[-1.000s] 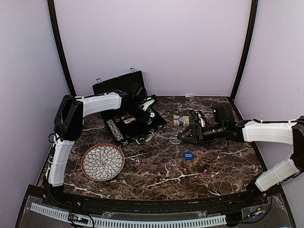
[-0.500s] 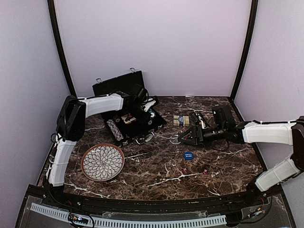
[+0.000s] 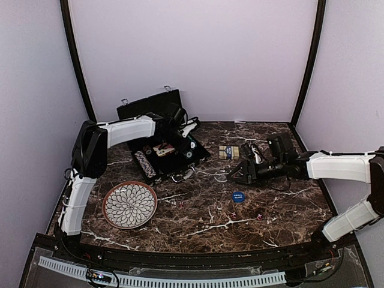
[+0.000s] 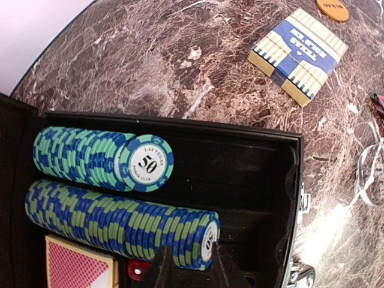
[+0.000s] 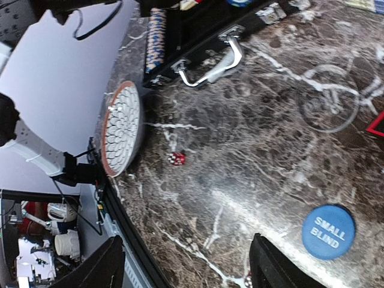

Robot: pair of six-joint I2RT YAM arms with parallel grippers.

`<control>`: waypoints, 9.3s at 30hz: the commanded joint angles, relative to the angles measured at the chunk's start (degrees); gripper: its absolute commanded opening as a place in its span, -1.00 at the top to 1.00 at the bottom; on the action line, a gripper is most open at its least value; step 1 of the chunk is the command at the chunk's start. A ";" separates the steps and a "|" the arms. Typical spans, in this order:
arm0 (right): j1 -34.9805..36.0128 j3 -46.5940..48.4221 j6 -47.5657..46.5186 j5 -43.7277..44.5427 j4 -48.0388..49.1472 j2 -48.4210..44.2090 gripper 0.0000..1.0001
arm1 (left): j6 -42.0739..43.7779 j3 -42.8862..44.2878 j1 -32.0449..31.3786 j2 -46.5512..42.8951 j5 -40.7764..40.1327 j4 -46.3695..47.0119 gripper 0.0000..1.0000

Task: Pack up texas hold em set
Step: Place the poker chip in the slot, then pick up the pile of poker chips from the pile of poker chips, then pass from the right arm to the left, then place the pile of poker chips in the slot.

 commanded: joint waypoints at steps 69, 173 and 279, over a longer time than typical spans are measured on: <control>-11.78 28.28 -23.57 42.37 -36.22 25.25 0.31 | -9.14 -22.54 0.00 -25.99 4.66 6.88 -0.59; 16.68 50.85 -24.94 29.24 -47.31 22.40 -0.84 | -78.47 -50.26 -0.54 -19.85 52.62 67.98 1.00; 7.47 37.01 -27.71 21.53 -37.67 21.76 -0.71 | 19.02 -9.18 13.42 -9.77 -6.70 -12.15 0.36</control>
